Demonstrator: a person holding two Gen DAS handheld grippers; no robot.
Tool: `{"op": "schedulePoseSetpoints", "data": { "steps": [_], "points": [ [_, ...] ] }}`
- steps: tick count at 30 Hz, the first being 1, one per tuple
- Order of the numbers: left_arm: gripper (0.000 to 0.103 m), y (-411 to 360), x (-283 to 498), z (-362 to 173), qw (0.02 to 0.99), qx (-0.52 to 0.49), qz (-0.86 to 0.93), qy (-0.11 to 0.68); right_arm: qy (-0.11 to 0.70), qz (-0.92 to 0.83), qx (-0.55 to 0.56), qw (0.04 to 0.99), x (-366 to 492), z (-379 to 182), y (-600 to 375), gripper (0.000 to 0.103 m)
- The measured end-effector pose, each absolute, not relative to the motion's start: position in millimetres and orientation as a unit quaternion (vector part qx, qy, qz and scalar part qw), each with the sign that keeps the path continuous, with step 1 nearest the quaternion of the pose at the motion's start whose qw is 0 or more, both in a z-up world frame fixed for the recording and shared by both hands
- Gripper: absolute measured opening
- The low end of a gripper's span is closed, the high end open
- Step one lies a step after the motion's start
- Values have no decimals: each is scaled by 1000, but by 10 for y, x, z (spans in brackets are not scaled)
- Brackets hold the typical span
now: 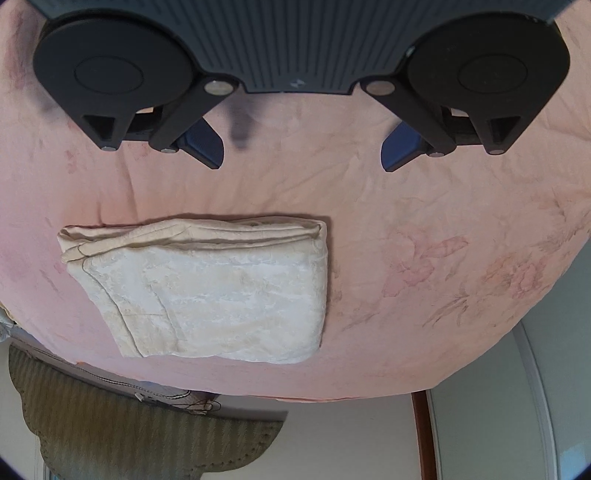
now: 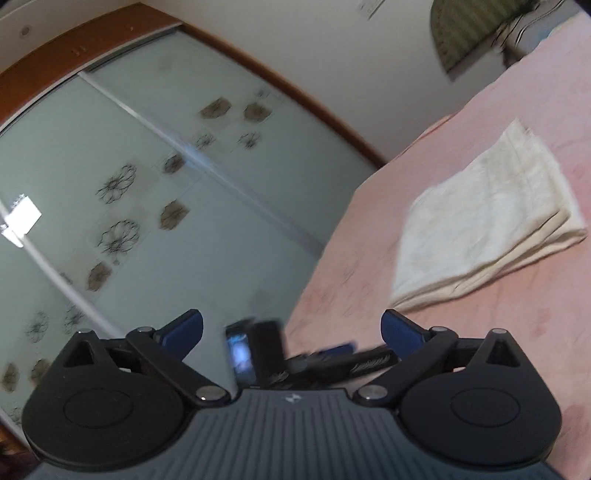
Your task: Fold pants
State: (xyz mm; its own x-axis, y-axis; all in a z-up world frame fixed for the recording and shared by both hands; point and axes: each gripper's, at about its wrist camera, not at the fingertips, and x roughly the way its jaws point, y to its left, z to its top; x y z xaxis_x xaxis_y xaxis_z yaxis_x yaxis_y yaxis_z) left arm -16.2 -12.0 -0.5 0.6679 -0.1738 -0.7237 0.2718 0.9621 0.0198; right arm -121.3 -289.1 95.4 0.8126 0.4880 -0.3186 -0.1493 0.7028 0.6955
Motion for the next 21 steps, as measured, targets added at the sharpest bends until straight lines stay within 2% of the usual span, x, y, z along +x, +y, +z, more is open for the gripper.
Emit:
{"op": "schedulePoseSetpoints", "data": {
  "steps": [3, 9, 15, 21],
  "points": [
    [95, -197, -194, -89, 914, 69, -129, 378, 296, 39, 220, 929, -968, 658, -2716, 103],
    [95, -321, -194, -224, 920, 77, -138, 360, 284, -18, 104, 953, -797, 178, -2449, 103],
    [97, -318, -181, -313, 928, 73, -128, 343, 303, -46, 139, 942, -789, -47, -2552, 103],
    [102, -300, -174, -351, 930, 75, -121, 339, 314, -59, 114, 941, -807, -128, -2557, 103]
  ]
}}
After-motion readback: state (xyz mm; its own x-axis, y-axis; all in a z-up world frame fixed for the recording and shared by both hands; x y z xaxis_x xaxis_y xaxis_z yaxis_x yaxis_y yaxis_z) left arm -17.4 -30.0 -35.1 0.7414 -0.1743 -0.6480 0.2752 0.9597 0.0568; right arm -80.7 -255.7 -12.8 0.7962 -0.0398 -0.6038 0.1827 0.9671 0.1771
